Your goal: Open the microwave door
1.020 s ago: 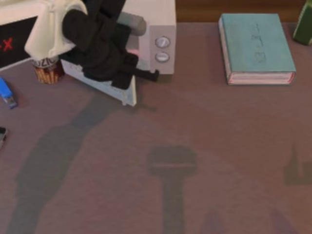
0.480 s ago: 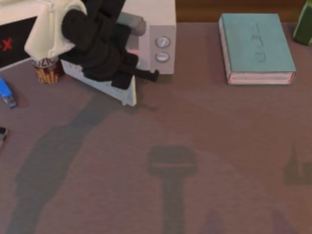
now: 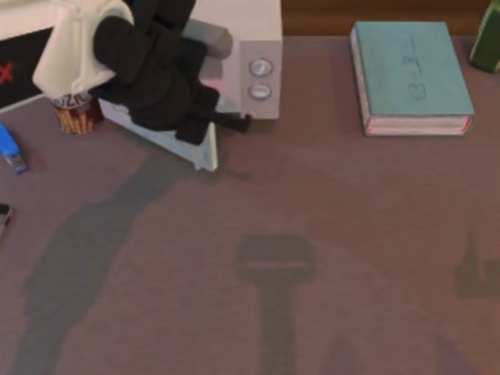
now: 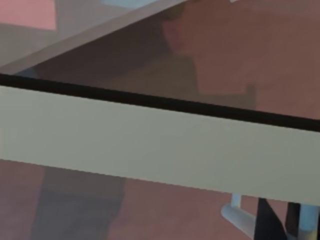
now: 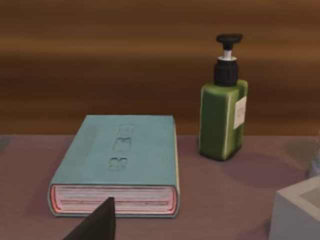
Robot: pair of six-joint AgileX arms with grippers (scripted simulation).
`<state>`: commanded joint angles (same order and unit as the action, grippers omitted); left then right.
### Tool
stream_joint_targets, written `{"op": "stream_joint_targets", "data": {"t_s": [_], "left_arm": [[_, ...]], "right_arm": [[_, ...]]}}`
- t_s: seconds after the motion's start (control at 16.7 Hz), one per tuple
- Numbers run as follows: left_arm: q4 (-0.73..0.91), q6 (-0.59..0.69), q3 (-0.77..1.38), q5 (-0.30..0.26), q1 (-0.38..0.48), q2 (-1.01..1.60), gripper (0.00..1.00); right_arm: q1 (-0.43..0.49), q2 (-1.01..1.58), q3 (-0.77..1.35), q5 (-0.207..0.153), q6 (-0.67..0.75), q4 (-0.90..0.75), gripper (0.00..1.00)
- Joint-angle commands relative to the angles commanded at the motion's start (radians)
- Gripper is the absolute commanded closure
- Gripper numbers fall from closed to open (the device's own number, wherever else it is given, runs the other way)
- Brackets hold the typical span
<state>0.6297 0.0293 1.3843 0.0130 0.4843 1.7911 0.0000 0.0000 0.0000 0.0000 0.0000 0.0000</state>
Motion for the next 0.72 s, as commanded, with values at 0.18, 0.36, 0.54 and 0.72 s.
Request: {"op": "stream_joint_targets", "data": {"t_s": [0.18, 0.36, 0.54, 0.72], "left_arm": [[0.004, -0.069, -0.048, -0.035, -0.024, -0.025, 1.0], [-0.007, -0.117, -0.071, -0.062, -0.041, -0.057, 1.0], [-0.008, -0.118, -0.071, -0.063, -0.042, -0.058, 1.0], [-0.008, -0.118, -0.071, -0.063, -0.042, -0.058, 1.0]], "right_arm": [[0.0, 0.0, 0.0, 0.0, 0.0, 0.0, 0.0], [0.0, 0.0, 0.0, 0.0, 0.0, 0.0, 0.0], [0.0, 0.0, 0.0, 0.0, 0.0, 0.0, 0.0], [0.0, 0.0, 0.0, 0.0, 0.0, 0.0, 0.0]]}}
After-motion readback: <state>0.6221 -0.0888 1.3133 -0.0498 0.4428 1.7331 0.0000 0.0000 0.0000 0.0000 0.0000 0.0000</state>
